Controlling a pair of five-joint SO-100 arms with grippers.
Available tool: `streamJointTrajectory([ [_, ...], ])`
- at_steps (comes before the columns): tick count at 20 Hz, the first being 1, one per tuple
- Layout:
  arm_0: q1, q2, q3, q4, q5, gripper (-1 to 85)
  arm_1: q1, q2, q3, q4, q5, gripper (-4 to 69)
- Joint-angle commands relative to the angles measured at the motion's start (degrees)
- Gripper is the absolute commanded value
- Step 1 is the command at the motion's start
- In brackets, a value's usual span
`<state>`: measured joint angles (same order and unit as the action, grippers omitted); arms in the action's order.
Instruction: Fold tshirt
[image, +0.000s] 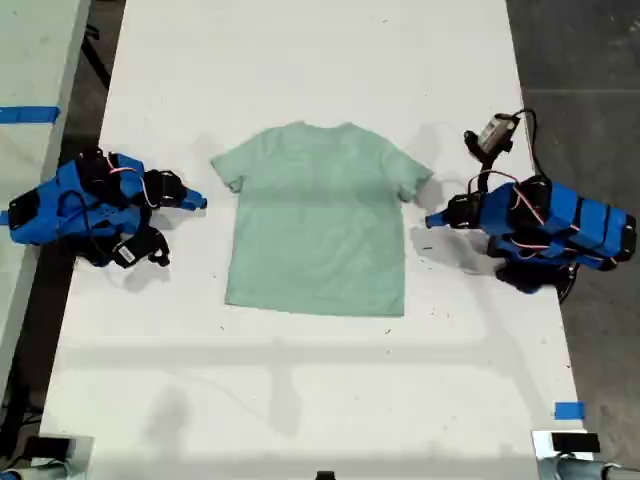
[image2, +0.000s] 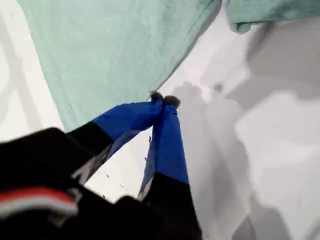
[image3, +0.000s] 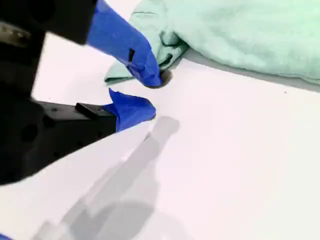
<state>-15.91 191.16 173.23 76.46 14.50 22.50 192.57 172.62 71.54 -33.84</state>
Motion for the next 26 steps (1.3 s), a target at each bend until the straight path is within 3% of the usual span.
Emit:
streamJointTrajectory([
  [1,-1.76,-0.35,-0.35,4.48,-6.33,0.1,-3.43,0.35,-1.32,0.35,36.65,-1.7],
  [9,-0.53,-1.32,-5.45,2.02,-7.29,0.0,-1.67,-4.13,-12.3,5.98,33.66,-1.7],
  [12,-0.44,-5.19,-10.11,0.35,-7.38,0.0,-0.35,-18.19,-22.94,4.48,30.32,-1.7],
  [16,-0.44,-28.65,-27.77,-1.76,-4.13,0.0,2.11,-41.04,-38.67,2.46,23.38,-1.7],
  [26,-17.75,-72.95,-70.66,13.89,14.15,0.0,23.91,-72.6,-69.87,8.79,-2.2,-1.7],
])
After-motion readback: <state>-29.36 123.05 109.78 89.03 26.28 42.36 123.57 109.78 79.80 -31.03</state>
